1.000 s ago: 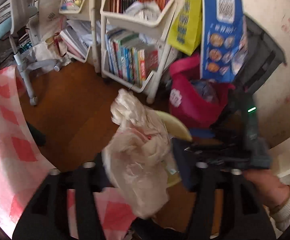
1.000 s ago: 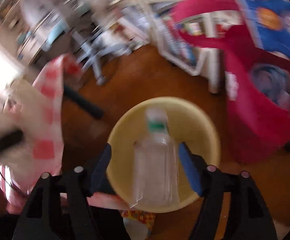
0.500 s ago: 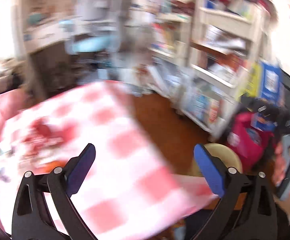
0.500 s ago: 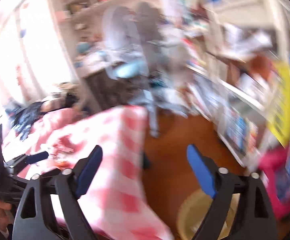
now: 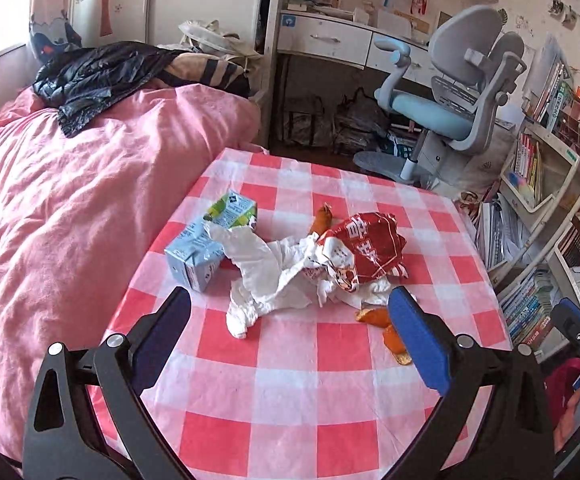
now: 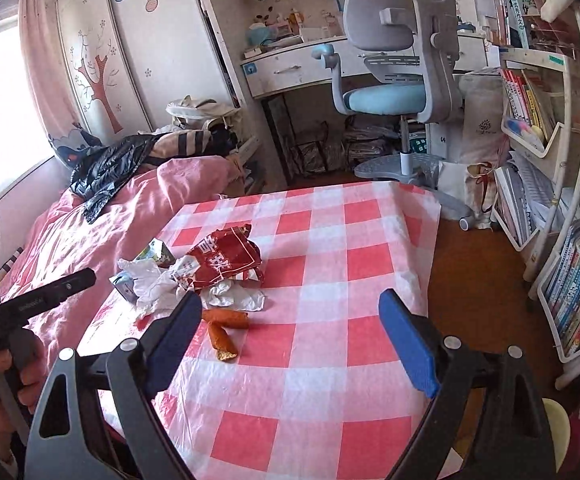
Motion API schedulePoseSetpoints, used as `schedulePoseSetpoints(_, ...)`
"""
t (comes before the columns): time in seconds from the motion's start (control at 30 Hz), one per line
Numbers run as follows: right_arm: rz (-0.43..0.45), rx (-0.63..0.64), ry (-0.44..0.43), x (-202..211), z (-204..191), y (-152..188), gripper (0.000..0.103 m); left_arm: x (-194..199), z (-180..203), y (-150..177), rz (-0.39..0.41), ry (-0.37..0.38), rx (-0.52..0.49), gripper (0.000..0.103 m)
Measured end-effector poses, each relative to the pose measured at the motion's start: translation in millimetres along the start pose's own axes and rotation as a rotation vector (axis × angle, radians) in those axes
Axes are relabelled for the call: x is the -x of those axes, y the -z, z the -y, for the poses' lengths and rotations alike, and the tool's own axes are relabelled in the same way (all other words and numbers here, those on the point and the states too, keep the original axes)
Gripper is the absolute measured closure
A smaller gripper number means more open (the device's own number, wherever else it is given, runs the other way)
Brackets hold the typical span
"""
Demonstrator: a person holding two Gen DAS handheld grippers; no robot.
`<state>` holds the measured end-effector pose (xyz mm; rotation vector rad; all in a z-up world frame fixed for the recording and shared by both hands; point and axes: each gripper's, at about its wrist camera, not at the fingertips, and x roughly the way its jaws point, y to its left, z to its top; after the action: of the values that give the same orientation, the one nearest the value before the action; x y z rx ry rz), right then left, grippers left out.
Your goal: Collect trash
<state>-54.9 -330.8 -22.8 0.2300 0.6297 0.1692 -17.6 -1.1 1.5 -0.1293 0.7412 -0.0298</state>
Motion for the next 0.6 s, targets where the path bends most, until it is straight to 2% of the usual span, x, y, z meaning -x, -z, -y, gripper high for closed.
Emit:
schedulePoseSetpoints(0.1, -0.012, 0.013, 0.047, -1, -22, 1, 0.016, -1, 1, -7, 0.008, 0.022, 0.011, 0.008)
schedulePoseSetpoints(0.27, -0.008, 0.032, 0.068, -10, -54, 1, 0.012, 1, 9, -15, 0.024, 0.026, -0.026, 0.008)
schedulePoseSetpoints(0.37, -0.029, 0.005, 0.044, -18, -62, 5, 0.012, 4, 14, -15, 0.027, 0.024, -0.066, 0.008)
schedulePoseSetpoints(0.5, -0.055, 0.082, 0.061, -27, -75, 8, 0.012, 0, 12, -13, 0.003, 0.038, -0.072, 0.008)
schedulePoseSetpoints(0.6, -0.060, 0.088, 0.074, -31, -74, 8, 0.012, -3, 11, -12, -0.008, 0.033, -0.087, 0.008)
